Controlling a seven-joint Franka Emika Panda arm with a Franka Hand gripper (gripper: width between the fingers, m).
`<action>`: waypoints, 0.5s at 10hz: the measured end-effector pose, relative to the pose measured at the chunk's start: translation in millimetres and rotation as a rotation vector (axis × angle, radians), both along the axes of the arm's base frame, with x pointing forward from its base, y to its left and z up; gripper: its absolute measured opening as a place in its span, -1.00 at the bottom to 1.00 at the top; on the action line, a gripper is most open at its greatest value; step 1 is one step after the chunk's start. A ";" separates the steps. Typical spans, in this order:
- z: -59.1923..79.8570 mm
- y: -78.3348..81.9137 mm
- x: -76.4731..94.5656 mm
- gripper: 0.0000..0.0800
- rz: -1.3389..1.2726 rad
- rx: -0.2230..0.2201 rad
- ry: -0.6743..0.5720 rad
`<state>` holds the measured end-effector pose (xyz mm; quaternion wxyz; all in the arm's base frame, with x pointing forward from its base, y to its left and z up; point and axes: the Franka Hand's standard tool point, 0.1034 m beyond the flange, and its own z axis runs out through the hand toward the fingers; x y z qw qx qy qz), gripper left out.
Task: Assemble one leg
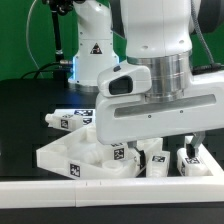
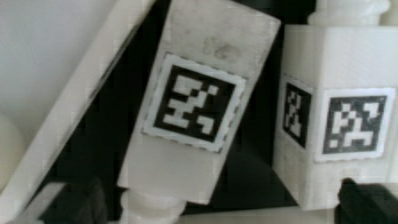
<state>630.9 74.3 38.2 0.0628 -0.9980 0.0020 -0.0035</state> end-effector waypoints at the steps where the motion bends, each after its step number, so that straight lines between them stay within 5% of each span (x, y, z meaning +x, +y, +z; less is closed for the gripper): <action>1: -4.7 0.1 -1.4 0.62 -0.001 -0.001 -0.002; 5: -13.9 -8.5 -9.0 0.62 0.021 -0.005 -0.002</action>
Offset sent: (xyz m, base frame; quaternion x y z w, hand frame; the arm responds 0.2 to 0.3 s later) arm -0.0115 -0.0103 -0.0091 -0.0005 0.0118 -0.0146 0.9998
